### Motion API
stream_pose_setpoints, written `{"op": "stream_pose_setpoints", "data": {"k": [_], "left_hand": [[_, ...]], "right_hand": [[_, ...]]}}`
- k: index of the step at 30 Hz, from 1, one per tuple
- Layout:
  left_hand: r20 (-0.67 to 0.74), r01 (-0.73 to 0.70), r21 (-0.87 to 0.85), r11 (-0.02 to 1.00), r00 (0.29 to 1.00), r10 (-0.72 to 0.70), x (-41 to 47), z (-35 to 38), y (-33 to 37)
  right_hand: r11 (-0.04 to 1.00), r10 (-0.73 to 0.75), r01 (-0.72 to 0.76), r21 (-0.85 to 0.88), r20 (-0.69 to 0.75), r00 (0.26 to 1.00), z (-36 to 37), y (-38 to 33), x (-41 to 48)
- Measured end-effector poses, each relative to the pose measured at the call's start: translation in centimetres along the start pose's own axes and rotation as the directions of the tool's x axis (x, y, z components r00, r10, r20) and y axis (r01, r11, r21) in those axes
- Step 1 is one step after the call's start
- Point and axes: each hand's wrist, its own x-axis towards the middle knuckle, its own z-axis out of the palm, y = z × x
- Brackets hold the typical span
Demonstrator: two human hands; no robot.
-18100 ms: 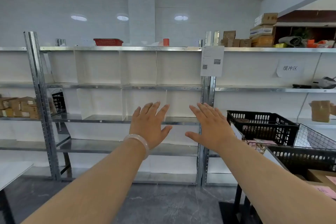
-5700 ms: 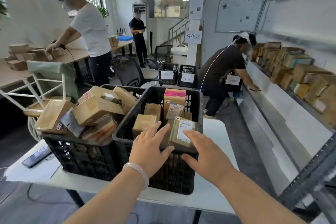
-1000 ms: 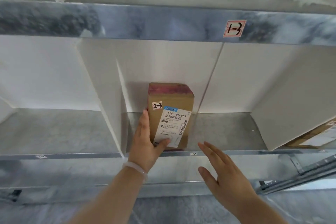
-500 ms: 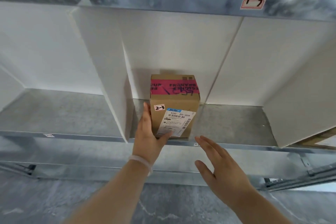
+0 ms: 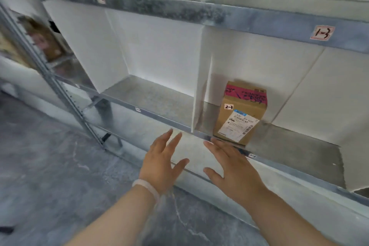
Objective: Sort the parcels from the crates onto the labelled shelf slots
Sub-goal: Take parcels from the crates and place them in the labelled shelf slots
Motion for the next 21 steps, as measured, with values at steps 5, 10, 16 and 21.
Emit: {"op": "stream_pose_setpoints", "data": {"k": [5, 10, 16, 21], "left_hand": [[-0.137, 0.099, 0.224, 0.969, 0.988, -0.069, -5.0, -9.7, -2.7], [-0.288, 0.238, 0.329, 0.914, 0.947, -0.143, -11.9, -18.6, -6.4], [-0.435, 0.478, 0.348, 0.807, 0.844, -0.313, -23.0, -28.9, -13.3], [-0.545, 0.615, 0.36, 0.702, 0.749, -0.376, -32.9, -37.4, -18.7]], "right_hand": [[0.968, -0.25, 0.249, 0.016, 0.041, 0.967, 0.9, -8.9, 3.0], [0.886, -0.463, 0.462, 0.026, 0.036, 0.886, 2.7, -20.0, 4.7], [0.742, -0.668, 0.663, 0.099, 0.017, 0.744, 7.5, -37.0, 3.9], [0.6, -0.797, 0.79, 0.124, 0.002, 0.605, 12.1, -50.1, 1.8]]}}
